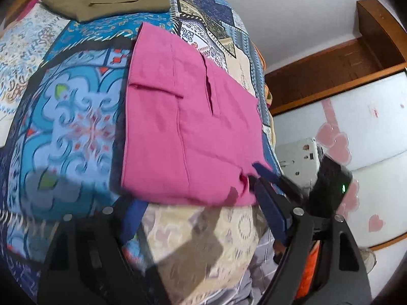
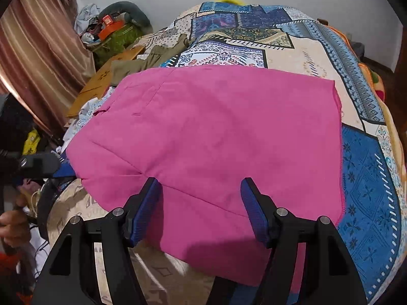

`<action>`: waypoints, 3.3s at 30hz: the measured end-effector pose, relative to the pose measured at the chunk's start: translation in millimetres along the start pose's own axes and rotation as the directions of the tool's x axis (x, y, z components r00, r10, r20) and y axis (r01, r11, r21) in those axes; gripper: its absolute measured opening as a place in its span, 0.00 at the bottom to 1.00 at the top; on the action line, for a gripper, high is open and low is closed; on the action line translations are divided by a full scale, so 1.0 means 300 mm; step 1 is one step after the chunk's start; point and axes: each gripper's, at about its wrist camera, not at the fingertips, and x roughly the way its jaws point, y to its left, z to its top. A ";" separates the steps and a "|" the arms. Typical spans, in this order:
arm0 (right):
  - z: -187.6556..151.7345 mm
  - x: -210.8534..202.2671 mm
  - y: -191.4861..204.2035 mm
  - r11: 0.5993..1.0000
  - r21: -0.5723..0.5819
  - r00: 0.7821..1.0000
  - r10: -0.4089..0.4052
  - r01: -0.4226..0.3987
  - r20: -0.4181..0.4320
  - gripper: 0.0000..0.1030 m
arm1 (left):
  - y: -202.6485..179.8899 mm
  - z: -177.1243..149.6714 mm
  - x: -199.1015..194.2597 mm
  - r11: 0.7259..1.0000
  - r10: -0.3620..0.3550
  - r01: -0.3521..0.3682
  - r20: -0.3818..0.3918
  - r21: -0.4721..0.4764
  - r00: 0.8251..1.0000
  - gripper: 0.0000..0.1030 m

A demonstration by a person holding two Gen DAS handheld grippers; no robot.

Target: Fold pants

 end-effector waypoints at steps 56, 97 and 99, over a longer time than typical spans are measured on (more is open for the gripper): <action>-0.123 -0.124 -0.179 0.977 0.177 0.992 -0.126 0.122 0.015 0.66 | -0.603 -0.032 0.341 0.772 0.200 -0.159 0.002 0.615 0.980 0.12; -0.036 -0.075 -0.206 0.970 0.213 0.990 -0.130 0.115 0.055 0.80 | -0.255 0.419 0.487 0.538 0.540 -0.558 0.250 0.631 0.804 1.00; -0.024 -0.089 -0.209 0.971 0.206 0.989 -0.138 0.123 0.058 0.80 | -0.227 0.410 0.444 0.534 0.555 -0.588 0.273 0.608 0.786 1.00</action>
